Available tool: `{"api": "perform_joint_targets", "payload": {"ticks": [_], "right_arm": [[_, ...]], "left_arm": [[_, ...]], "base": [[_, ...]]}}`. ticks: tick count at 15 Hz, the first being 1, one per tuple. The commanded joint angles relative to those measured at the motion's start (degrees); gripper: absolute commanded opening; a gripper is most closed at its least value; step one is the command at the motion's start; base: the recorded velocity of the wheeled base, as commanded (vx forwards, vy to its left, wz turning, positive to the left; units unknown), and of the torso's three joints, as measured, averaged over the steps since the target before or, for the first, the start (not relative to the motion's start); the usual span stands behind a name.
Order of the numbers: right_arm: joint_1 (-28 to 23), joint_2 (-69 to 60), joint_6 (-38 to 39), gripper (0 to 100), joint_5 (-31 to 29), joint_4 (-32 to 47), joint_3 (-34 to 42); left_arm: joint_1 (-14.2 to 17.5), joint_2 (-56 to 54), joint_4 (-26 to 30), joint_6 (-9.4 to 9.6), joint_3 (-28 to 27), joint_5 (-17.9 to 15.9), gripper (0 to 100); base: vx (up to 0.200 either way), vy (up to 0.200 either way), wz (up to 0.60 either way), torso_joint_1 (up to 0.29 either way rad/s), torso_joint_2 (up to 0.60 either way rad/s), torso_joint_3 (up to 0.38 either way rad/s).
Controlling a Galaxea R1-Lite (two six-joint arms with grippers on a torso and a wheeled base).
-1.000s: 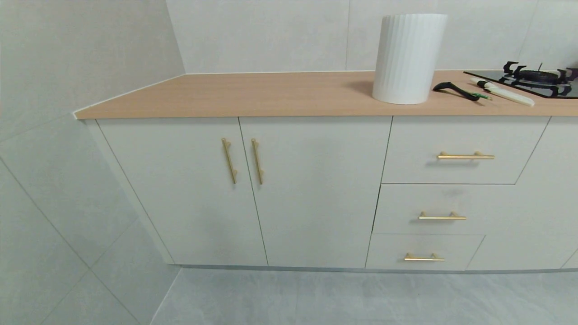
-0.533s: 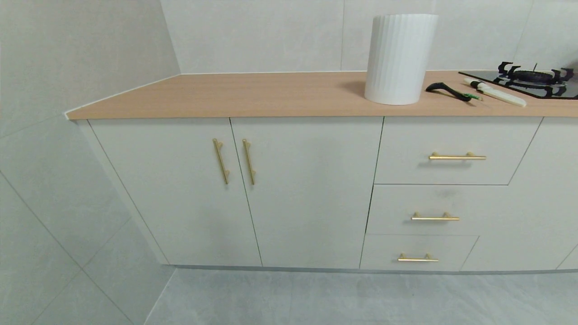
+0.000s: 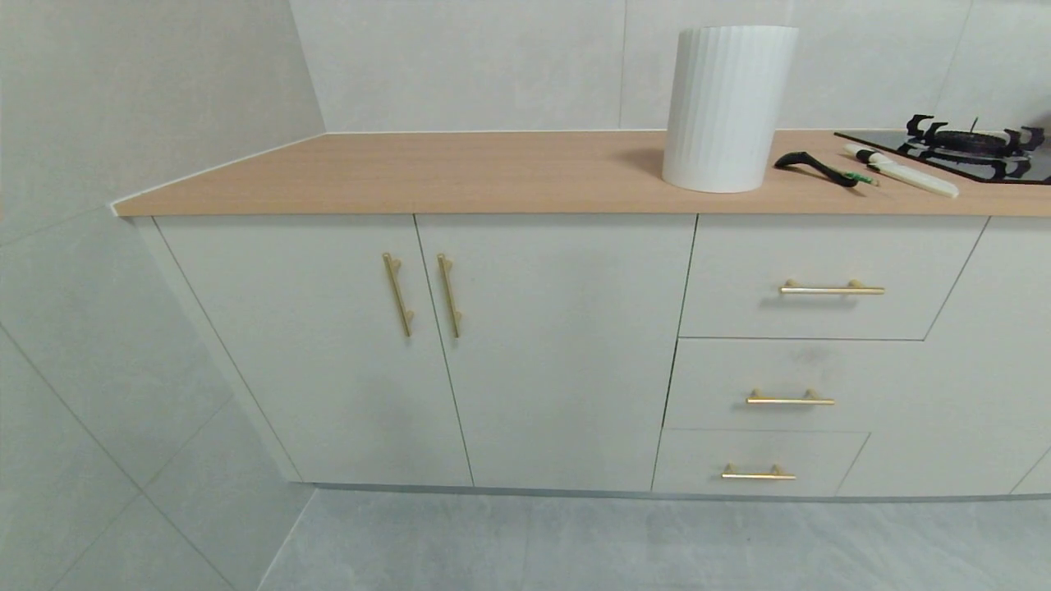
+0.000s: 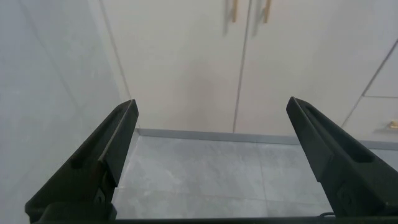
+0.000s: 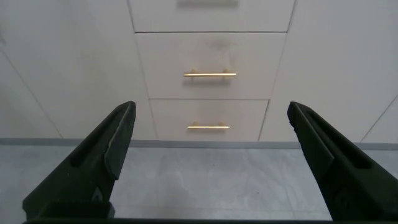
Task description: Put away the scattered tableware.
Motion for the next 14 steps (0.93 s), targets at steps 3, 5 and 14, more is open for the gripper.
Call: {"api": "perform_joint_targets", "payload": {"ticks": [3, 5, 14], "right_arm": [[0.14, 0.09, 0.02, 100, 0.01, -0.01, 0.0], [0.14, 0.09, 0.02, 100, 0.01, -0.01, 0.0], [0.14, 0.09, 0.02, 100, 0.01, -0.01, 0.0]], "left_arm": [[0.05, 0.07, -0.1, -0.05, -0.02, 0.0, 100], [0.05, 0.07, -0.1, -0.05, -0.02, 0.0, 100], [0.05, 0.07, -0.1, -0.23, -0.02, 0.0, 100]], "base": [[0.0, 0.0, 0.0, 0.0, 0.0, 0.0], [0.0, 0.0, 0.0, 0.0, 0.0, 0.0], [0.133, 0.0, 0.0, 0.002, 0.0, 0.002]]}}
